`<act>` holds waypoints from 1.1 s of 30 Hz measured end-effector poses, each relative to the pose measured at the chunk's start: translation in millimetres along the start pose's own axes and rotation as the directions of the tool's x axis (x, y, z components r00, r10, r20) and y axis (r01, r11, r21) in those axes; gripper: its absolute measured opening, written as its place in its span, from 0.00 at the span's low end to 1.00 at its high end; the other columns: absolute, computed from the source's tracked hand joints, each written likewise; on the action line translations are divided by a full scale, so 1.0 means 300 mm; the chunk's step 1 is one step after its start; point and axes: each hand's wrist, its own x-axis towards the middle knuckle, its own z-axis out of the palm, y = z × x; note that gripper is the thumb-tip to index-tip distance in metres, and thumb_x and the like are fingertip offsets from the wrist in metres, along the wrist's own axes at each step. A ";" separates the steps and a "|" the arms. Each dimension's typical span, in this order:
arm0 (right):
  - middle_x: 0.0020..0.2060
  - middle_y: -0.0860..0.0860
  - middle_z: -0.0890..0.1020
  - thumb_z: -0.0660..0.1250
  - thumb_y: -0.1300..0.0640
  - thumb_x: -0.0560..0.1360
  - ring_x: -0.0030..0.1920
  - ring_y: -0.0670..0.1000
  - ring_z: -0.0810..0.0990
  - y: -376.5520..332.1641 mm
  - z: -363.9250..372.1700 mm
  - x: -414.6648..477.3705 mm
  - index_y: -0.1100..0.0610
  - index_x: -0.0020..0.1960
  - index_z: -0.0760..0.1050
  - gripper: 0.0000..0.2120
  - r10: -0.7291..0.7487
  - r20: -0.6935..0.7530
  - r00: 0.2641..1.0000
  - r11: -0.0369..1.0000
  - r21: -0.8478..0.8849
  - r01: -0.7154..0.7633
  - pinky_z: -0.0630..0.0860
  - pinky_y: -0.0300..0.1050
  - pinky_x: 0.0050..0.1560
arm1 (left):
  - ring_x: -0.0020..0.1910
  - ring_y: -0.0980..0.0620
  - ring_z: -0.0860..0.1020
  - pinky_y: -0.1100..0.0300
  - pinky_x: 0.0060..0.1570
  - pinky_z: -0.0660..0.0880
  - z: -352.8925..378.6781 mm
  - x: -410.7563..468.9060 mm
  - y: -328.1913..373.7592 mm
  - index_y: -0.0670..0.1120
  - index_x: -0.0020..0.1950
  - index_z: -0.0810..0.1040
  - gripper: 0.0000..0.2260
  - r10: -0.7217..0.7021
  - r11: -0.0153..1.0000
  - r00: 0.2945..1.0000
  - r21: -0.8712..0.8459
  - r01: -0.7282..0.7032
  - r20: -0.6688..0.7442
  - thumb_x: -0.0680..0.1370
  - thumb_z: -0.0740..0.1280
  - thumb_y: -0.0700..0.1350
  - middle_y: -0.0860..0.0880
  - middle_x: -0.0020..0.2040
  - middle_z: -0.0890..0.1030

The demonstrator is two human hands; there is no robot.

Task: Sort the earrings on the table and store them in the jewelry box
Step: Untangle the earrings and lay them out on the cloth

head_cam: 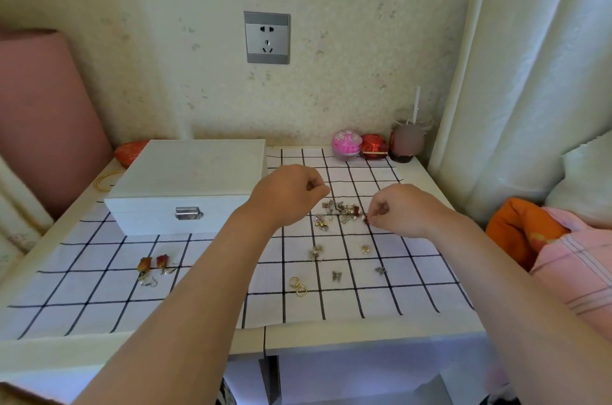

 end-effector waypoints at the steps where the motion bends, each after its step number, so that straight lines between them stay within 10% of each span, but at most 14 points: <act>1: 0.41 0.39 0.81 0.70 0.51 0.74 0.47 0.44 0.79 0.023 -0.002 -0.008 0.43 0.40 0.80 0.05 0.027 0.019 0.999 1.000 0.007 -0.027 0.79 0.46 0.49 | 0.46 0.53 0.79 0.54 0.49 0.77 0.009 0.004 0.004 0.53 0.46 0.80 0.09 0.002 1.000 1.000 0.000 -0.002 0.017 0.80 0.64 0.55 0.54 0.44 0.82; 9: 0.43 0.41 0.80 0.73 0.56 0.73 0.49 0.46 0.79 0.090 -0.007 -0.025 0.44 0.47 0.81 0.07 0.038 0.013 0.999 0.998 0.054 -0.039 0.77 0.44 0.52 | 0.40 0.56 0.80 0.65 0.41 0.74 0.061 0.040 0.070 0.52 0.45 0.81 0.03 0.009 0.970 0.999 -0.243 0.003 0.049 0.78 0.69 0.48 0.54 0.44 0.83; 18: 0.36 0.42 0.85 0.78 0.51 0.70 0.36 0.37 0.79 -0.026 -0.031 0.019 0.45 0.43 0.86 0.03 -0.053 -0.353 0.934 0.761 0.591 0.267 0.69 0.28 0.34 | 0.31 0.57 0.79 0.66 0.29 0.72 0.090 0.084 0.135 0.49 0.45 0.85 0.10 -0.132 0.854 0.991 -0.506 0.122 0.017 0.78 0.69 0.53 0.52 0.41 0.85; 27: 0.35 0.44 0.85 0.78 0.54 0.71 0.28 0.38 0.76 0.004 -0.013 0.059 0.50 0.42 0.87 0.01 -0.029 -0.371 0.928 0.778 0.575 0.254 0.71 0.32 0.32 | 0.38 0.44 0.82 0.54 0.41 0.78 0.134 0.116 0.122 0.47 0.42 0.86 0.15 -0.139 0.938 0.990 -0.321 0.129 -0.007 0.77 0.68 0.57 0.45 0.40 0.86; 33: 0.48 0.42 0.85 0.71 0.48 0.75 0.48 0.46 0.80 0.077 0.034 0.080 0.46 0.49 0.86 0.05 0.038 -0.218 0.975 0.996 0.090 -0.019 0.74 0.43 0.44 | 0.44 0.54 0.81 0.58 0.47 0.78 0.203 0.126 0.081 0.55 0.54 0.82 0.07 -0.068 0.998 0.998 -0.003 0.068 -0.005 0.79 0.66 0.52 0.56 0.49 0.82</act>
